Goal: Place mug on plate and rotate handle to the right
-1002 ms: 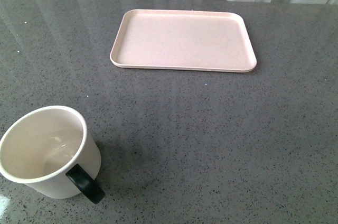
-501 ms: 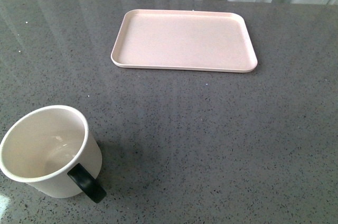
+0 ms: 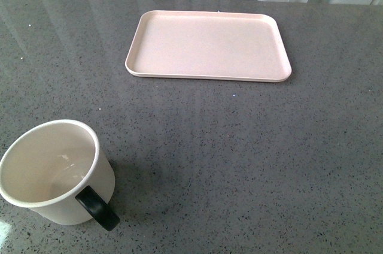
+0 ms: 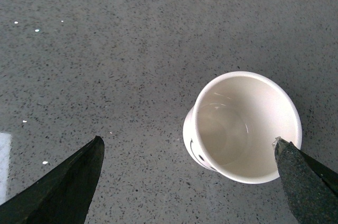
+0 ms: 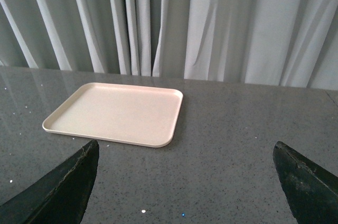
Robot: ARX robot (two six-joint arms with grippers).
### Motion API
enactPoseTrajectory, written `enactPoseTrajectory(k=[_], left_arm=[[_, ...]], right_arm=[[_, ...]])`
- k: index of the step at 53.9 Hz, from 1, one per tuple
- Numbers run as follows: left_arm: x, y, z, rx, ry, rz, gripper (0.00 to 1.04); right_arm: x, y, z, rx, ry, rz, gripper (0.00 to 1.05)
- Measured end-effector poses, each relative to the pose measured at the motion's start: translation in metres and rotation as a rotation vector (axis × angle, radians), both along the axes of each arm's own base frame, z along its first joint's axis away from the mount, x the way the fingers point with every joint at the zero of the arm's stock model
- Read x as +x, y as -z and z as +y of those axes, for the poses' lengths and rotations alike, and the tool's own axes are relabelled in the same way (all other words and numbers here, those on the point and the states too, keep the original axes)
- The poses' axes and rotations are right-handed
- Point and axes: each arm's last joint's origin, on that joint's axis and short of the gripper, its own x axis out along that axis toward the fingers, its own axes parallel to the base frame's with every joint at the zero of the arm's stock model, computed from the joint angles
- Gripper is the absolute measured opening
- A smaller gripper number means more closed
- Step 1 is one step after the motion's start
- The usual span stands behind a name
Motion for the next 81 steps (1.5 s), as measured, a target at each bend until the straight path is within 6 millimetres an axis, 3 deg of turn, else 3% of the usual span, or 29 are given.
enactPoseTrajectory(k=[27,53,71,74,81], left_arm=[[0.047,0.020,-0.017,0.087,0.037,0.122,0.96],[0.062,0.044,-0.018,0.149,0.052,0.215,0.96],[0.068,0.044,-0.022,0.199,0.064,0.225,0.95],[0.068,0.046,-0.023,0.208,0.069,0.230,0.91],[0.068,0.050,-0.025,0.222,0.081,0.253,0.68]], right_arm=[[0.000,0.000,0.000,0.000,0.000,0.000,0.96],[0.000,0.000,0.000,0.000,0.000,0.000,0.96],[0.000,0.000,0.000,0.000,0.000,0.000,0.96],[0.000,0.000,0.000,0.000,0.000,0.000,0.96],[0.000,0.000,0.000,0.000,0.000,0.000,0.96]])
